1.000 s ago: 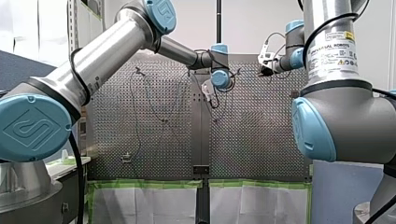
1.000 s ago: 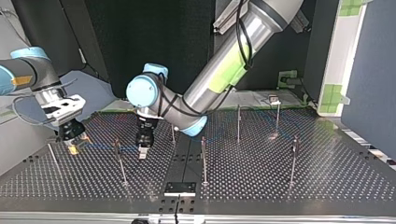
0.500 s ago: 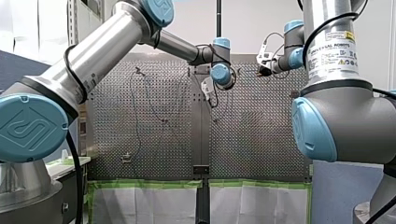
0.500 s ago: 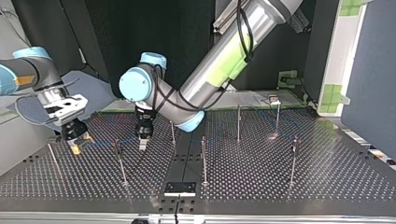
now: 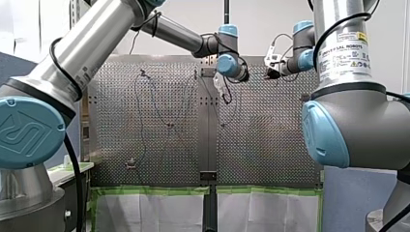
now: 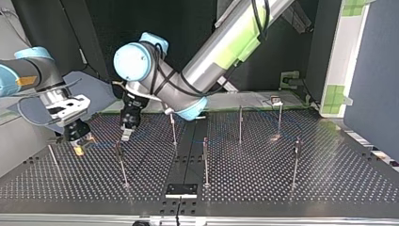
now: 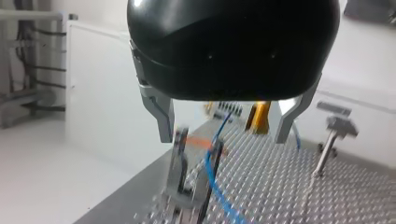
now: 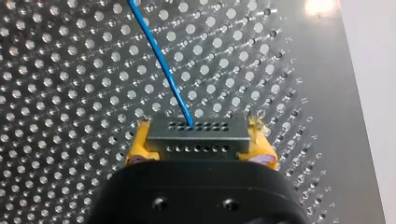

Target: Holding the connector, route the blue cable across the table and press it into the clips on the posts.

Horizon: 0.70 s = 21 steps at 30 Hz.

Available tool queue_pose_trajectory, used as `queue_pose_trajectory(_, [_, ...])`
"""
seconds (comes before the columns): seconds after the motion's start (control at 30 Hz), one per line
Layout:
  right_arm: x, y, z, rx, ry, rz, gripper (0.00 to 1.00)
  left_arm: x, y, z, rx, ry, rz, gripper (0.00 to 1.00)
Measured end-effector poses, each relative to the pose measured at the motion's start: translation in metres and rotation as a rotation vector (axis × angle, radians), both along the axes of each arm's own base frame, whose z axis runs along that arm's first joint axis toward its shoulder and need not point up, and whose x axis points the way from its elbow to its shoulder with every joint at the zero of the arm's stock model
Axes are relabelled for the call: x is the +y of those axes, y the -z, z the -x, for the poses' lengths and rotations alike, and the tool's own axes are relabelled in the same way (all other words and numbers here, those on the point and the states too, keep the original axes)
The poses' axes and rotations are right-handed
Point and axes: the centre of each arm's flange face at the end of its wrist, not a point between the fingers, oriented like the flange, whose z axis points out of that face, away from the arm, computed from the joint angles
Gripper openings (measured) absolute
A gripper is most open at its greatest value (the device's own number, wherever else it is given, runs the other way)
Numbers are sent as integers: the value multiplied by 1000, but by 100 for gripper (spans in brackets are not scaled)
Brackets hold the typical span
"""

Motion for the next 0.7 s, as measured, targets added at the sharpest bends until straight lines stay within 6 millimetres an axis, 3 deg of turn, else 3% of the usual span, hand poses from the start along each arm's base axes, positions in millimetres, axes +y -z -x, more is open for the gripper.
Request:
queue_pose_trajectory(0.27, [4, -1, -6, 0, -11, -6, 0, 13, -9, 33, 33, 30, -62, 100])
queue_pose_trajectory(0.7, [6, -2, -7, -4, -11, -6, 0, 43, -41, 61, -34, -5, 4, 100])
